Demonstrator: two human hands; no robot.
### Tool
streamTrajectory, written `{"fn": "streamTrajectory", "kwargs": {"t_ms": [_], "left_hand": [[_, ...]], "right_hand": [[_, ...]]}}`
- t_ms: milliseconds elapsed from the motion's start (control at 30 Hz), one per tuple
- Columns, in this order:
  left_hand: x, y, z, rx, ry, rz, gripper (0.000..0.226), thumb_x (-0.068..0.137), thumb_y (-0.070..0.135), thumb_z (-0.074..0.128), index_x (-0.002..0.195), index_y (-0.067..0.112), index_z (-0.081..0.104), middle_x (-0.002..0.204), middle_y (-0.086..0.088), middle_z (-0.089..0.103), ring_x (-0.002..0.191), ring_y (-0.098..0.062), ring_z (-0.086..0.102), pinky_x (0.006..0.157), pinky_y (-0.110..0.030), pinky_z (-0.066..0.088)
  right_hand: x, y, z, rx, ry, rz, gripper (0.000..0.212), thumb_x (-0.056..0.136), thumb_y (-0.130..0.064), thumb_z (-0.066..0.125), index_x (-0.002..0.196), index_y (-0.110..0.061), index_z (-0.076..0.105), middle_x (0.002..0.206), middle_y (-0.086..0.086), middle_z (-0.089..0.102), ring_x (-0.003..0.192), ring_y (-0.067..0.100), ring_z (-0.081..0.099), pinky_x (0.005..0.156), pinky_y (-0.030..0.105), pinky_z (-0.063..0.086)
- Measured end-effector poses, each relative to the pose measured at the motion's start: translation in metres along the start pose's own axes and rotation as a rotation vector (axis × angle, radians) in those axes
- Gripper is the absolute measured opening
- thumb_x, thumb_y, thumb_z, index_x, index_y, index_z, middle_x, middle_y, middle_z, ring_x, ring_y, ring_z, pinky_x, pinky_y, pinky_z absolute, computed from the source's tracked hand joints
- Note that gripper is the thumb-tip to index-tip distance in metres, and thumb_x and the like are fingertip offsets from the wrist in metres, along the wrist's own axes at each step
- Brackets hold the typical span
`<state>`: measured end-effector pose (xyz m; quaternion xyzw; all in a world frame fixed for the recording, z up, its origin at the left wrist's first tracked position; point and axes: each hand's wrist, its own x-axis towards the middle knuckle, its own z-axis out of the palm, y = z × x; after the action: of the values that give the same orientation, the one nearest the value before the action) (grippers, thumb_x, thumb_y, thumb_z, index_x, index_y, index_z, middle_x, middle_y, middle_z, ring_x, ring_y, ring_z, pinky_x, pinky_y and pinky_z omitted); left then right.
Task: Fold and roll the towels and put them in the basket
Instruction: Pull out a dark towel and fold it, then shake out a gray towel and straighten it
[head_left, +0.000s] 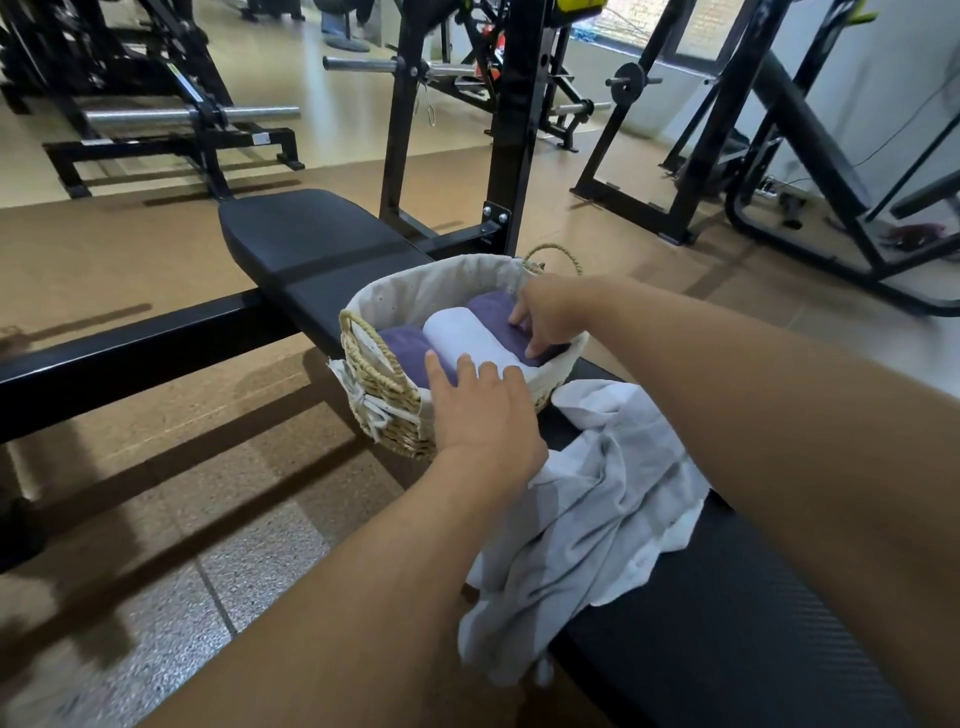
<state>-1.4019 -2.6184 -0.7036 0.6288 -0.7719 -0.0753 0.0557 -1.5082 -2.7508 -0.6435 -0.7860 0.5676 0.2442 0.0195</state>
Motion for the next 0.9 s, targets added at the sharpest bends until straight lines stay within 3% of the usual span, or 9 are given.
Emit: {"fn": "streamTrajectory", "kwargs": {"t_ms": [167,300,400,467,533,600,700,800,900], "left_hand": [[-0.004,0.002,0.002,-0.086,0.060,0.019,0.040,0.090,0.033,0.055,0.125,0.014,0.051,0.127,-0.004,0.058,0.136,-0.028,0.041,0.122,-0.061,0.001],[-0.005,0.003,0.001,-0.080,0.036,0.017,0.037,0.088,0.033,0.055,0.121,0.015,0.049,0.124,-0.004,0.060,0.131,-0.030,0.046,0.122,-0.061,0.003],[-0.005,0.003,0.000,-0.056,0.017,0.010,0.040,0.089,0.035,0.055,0.123,0.015,0.049,0.125,-0.004,0.059,0.132,-0.030,0.045,0.122,-0.062,0.002],[-0.004,0.004,-0.001,-0.044,0.007,0.003,0.041,0.090,0.036,0.056,0.124,0.014,0.049,0.127,-0.004,0.058,0.133,-0.030,0.044,0.122,-0.062,0.002],[-0.003,0.005,0.000,-0.051,0.008,-0.005,0.045,0.090,0.036,0.056,0.127,0.013,0.049,0.129,-0.005,0.058,0.135,-0.030,0.044,0.122,-0.061,0.002],[-0.005,0.003,0.002,-0.059,0.014,-0.009,0.058,0.091,0.037,0.056,0.139,0.009,0.042,0.136,-0.007,0.055,0.140,-0.030,0.039,0.123,-0.059,0.001],[-0.012,0.004,0.002,-0.068,0.026,0.023,0.084,0.093,0.040,0.057,0.158,0.005,0.017,0.157,-0.011,0.036,0.153,-0.031,0.017,0.124,-0.055,-0.001],[-0.021,0.010,-0.004,-0.166,0.191,0.121,0.068,0.093,0.034,0.060,0.151,0.010,0.037,0.158,-0.010,0.037,0.152,-0.030,0.019,0.123,-0.045,0.017],[-0.031,0.022,-0.014,-0.432,0.294,0.195,0.018,0.090,0.031,0.063,0.103,0.021,0.071,0.112,-0.001,0.068,0.111,-0.023,0.058,0.090,-0.035,0.046]], "right_hand": [[-0.002,-0.005,0.018,-0.021,-0.006,-0.026,0.043,0.095,-0.018,0.063,0.138,-0.017,0.060,0.133,0.006,0.063,0.119,0.026,0.058,0.104,0.037,0.047],[-0.006,-0.003,0.010,0.031,-0.001,-0.011,0.039,0.095,-0.023,0.066,0.134,-0.019,0.064,0.131,0.003,0.064,0.118,0.025,0.058,0.103,0.036,0.048],[-0.007,-0.002,0.011,0.047,0.031,0.010,0.018,0.098,-0.017,0.059,0.111,-0.015,0.072,0.104,0.001,0.068,0.106,0.024,0.058,0.077,0.025,0.046],[-0.008,0.000,0.020,0.130,0.060,0.008,0.020,0.096,-0.004,0.052,0.095,-0.011,0.071,0.087,0.002,0.063,0.095,0.026,0.056,0.060,0.023,0.036],[-0.013,0.007,0.030,0.266,0.222,-0.003,0.031,0.093,0.002,0.048,0.105,-0.007,0.075,0.104,0.009,0.072,0.101,0.031,0.062,0.068,0.026,0.041],[-0.025,0.014,0.042,0.496,0.549,0.032,0.033,0.096,-0.004,0.049,0.115,-0.013,0.075,0.116,0.006,0.072,0.105,0.025,0.064,0.086,0.028,0.048],[-0.061,0.016,0.069,0.677,0.897,0.028,0.025,0.094,-0.007,0.054,0.106,-0.015,0.075,0.102,0.001,0.071,0.090,0.014,0.061,0.086,0.035,0.052],[-0.105,0.016,0.114,0.636,0.937,0.032,0.017,0.093,-0.011,0.061,0.101,-0.019,0.073,0.099,-0.004,0.070,0.092,0.011,0.059,0.085,0.032,0.050],[-0.145,0.021,0.174,0.507,0.677,0.027,0.022,0.097,-0.027,0.061,0.117,-0.032,0.068,0.120,-0.011,0.067,0.116,0.010,0.052,0.101,0.032,0.043]]}}
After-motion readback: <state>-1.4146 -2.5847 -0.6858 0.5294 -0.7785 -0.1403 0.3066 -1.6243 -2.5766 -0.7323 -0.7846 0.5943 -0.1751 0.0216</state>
